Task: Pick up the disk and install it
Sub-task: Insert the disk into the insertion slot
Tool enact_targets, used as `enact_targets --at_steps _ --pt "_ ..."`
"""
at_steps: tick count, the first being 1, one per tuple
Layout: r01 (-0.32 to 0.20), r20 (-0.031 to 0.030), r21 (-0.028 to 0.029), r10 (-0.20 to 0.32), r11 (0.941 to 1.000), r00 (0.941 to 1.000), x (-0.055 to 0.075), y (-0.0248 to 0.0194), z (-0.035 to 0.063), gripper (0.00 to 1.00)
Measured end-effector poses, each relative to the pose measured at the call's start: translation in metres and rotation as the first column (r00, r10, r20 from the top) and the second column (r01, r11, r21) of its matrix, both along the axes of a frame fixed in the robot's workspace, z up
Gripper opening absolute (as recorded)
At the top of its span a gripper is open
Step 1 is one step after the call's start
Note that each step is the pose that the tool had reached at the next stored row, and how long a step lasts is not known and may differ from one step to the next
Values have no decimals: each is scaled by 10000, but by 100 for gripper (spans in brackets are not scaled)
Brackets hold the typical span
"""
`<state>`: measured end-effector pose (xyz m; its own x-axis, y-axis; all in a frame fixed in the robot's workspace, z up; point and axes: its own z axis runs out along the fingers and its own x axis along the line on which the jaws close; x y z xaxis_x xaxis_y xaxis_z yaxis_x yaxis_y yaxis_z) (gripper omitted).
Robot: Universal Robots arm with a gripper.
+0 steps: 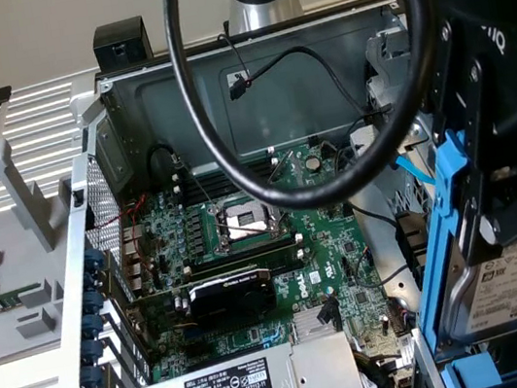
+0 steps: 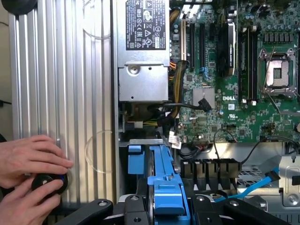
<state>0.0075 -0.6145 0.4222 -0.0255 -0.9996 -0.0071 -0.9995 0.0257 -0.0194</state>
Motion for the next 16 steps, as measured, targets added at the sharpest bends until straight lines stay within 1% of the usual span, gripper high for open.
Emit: enact_targets --at_steps 16 --pt "2 -11 0 -2 10000 10000 18 0 -35 37"
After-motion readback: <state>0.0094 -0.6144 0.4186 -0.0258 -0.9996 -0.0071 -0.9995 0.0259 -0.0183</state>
